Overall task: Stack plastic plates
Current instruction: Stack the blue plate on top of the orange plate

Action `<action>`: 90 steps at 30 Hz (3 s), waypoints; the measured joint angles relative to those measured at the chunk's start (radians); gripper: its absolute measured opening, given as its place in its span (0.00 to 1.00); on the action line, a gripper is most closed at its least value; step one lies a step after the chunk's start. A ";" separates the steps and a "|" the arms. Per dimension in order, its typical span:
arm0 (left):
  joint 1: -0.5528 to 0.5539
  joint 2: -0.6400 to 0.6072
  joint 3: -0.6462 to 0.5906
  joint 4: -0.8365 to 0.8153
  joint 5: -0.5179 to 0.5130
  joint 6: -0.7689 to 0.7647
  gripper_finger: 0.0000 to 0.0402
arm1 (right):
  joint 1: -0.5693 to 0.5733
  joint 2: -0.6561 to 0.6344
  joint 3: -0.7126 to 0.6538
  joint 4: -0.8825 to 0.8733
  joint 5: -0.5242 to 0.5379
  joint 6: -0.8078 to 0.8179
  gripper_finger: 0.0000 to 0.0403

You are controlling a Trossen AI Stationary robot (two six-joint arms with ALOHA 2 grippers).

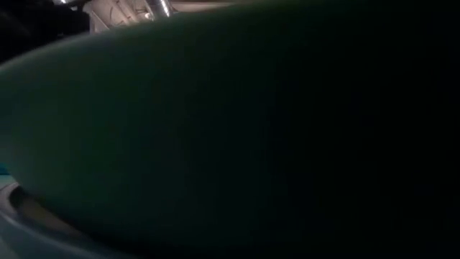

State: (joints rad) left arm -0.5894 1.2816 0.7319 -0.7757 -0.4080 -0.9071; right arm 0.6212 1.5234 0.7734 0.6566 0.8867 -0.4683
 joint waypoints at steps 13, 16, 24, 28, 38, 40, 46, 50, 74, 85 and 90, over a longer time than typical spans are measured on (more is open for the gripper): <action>0.037 0.080 -0.068 0.079 0.082 -0.002 0.36 | 0.000 0.000 0.000 -0.021 -0.001 0.003 0.42; 0.037 0.112 -0.068 0.092 0.081 0.002 0.34 | 0.000 0.000 0.000 -0.033 0.000 0.004 0.42; 0.037 0.179 -0.068 0.090 0.051 0.000 0.32 | 0.000 0.000 0.000 -0.032 -0.001 0.004 0.42; 0.038 0.202 -0.068 0.091 0.042 -0.001 0.28 | 0.000 0.000 0.000 -0.032 0.000 0.003 0.42; 0.037 0.215 -0.065 0.083 0.009 0.050 0.02 | 0.000 0.000 0.000 -0.038 -0.001 0.001 0.42; 0.037 0.215 -0.057 0.081 0.010 0.052 0.01 | 0.000 0.000 0.000 -0.038 -0.001 0.001 0.42; 0.032 0.216 0.031 0.003 -0.007 0.075 0.01 | 0.000 0.000 0.000 -0.038 -0.001 0.001 0.42; 0.016 0.216 0.125 0.001 -0.049 0.174 0.00 | 0.000 0.000 0.000 -0.038 -0.001 0.002 0.42; -0.051 0.496 0.586 0.295 -0.129 0.767 0.00 | 0.128 -0.003 -0.001 0.040 0.377 -0.270 0.42; -0.036 0.708 0.791 0.318 0.016 0.938 0.00 | 0.125 -0.003 -0.001 0.023 0.382 -0.259 0.42; -0.020 0.729 0.793 0.306 0.085 0.910 0.00 | 0.125 -0.003 -0.001 0.023 0.381 -0.239 0.42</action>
State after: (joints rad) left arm -0.6095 2.0102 1.5249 -0.4697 -0.3231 0.0027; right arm 0.7464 1.5204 0.7727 0.6794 1.2680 -0.7072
